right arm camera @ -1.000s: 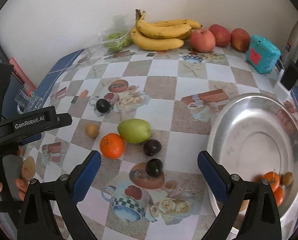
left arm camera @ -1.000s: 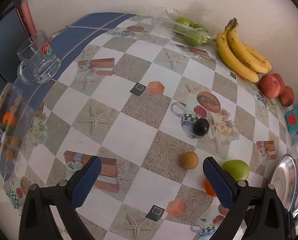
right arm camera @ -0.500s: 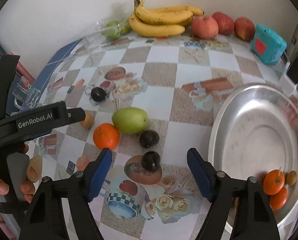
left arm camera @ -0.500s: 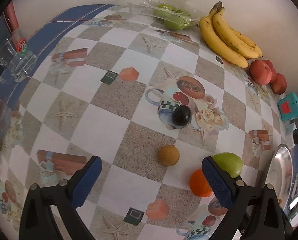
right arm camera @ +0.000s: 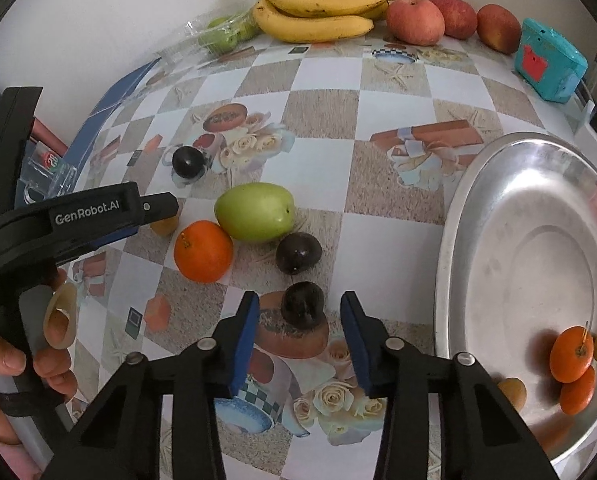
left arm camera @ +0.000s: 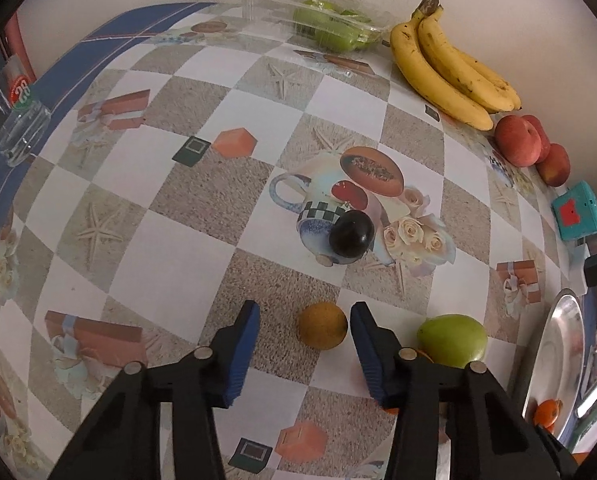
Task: Organize fruits
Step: 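Close the right tool on the dark plum while the left tool grasps the tan round fruit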
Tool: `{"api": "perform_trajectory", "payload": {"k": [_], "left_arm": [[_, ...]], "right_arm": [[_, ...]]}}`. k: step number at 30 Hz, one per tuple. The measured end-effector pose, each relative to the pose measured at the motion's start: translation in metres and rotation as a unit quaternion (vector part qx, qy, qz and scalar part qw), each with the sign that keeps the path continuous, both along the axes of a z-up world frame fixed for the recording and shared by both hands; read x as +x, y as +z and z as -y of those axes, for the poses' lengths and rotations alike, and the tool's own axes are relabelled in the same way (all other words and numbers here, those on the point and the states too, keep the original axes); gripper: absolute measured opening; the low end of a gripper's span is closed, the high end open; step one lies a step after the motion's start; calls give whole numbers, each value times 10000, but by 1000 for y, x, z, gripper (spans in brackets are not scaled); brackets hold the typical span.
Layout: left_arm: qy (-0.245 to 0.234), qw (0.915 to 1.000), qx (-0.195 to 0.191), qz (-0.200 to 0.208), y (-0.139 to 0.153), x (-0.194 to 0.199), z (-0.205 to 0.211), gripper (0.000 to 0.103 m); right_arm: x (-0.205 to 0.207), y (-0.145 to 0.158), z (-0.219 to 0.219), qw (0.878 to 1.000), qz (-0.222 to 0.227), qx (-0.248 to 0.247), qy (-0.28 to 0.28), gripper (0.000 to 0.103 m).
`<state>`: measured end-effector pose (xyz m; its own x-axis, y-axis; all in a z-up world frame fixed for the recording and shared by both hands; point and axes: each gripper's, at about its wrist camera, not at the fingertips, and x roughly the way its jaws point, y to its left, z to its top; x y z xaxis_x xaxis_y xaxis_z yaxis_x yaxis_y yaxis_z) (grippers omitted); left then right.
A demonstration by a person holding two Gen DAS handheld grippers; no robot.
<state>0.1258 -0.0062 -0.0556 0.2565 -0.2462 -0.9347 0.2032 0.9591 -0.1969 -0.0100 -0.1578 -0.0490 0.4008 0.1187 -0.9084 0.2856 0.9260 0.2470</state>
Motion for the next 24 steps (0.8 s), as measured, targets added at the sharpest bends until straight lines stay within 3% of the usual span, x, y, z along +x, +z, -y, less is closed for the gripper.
{"api": "perform_trajectory", "payload": {"k": [7,15,24], "left_arm": [[-52,10000,7,-16,-2,0,2,28],[-18,10000,12,12,3,2,-2,27],[32,9996,-19,265,27,0,-6,27]], "right_arm": [[2,-3,-1,10000,-31,-45,37,26],[3,-4,-2,10000,-34,-49,24,23],[-2,14,4,9996,238,48,-118,23]]}}
